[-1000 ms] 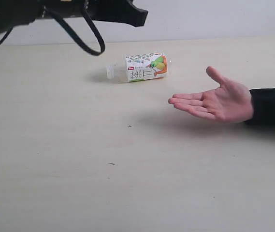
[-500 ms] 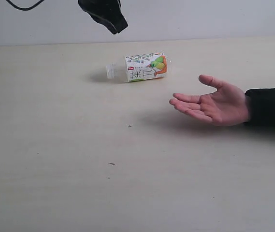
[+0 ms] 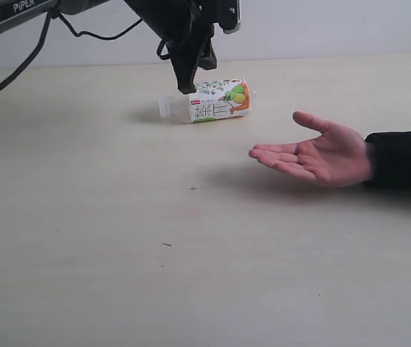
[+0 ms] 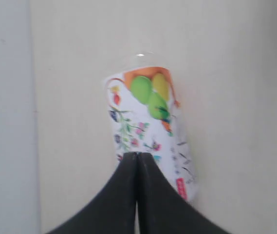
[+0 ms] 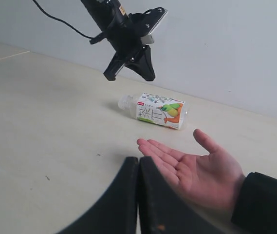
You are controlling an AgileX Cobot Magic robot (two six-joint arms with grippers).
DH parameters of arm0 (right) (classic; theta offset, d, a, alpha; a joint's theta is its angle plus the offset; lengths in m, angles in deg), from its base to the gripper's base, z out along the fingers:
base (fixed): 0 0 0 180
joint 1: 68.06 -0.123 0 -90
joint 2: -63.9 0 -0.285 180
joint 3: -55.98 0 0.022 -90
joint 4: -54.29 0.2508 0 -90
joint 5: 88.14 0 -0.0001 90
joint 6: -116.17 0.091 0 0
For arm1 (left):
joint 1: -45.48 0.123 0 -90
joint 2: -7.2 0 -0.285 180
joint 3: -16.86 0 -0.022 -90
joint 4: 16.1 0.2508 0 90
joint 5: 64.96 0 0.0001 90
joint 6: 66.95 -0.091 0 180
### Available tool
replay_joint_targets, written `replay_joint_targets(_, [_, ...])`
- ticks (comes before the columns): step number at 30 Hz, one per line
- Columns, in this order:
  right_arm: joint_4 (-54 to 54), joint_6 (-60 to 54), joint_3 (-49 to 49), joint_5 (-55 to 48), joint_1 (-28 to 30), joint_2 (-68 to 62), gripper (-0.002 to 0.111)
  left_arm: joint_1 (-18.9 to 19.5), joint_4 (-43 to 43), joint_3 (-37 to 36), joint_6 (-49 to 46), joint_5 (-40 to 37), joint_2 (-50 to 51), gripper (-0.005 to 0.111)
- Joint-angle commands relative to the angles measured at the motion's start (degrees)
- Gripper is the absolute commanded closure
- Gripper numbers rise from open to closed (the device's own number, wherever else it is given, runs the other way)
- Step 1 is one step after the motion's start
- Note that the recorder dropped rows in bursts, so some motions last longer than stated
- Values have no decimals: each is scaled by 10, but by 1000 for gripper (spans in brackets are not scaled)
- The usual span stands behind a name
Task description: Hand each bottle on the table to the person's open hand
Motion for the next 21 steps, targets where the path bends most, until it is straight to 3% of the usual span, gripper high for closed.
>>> replay_joint_targets(1, [-1,-2,2,10,0,2,108,3,-10,4,-4,65,20,107])
replay_joint_targets(3, [-1,-2,2,10,0,2,108,4,-10,4,0,62,20,100])
replay_joint_targets(5, [-1,-2,2,10,0,2,108,6,-10,4,1,58,20,77])
replay_joint_targets(6, [-1,-2,2,10,0,2,108,6,-7,4,1,58,20,57])
replay_joint_targets(8, [-1,-2,2,10,0,2,108,7,0,4,1,59,20,38])
replay_joint_targets(9, [-1,-2,2,10,0,2,108,7,2,4,1,59,20,34])
replay_joint_targets(16, [-1,-2,2,10,0,2,108,7,50,4,75,66,20,34])
replay_joint_targets(21, [-1,-2,2,10,0,2,108,7,72,4,78,62,29,34])
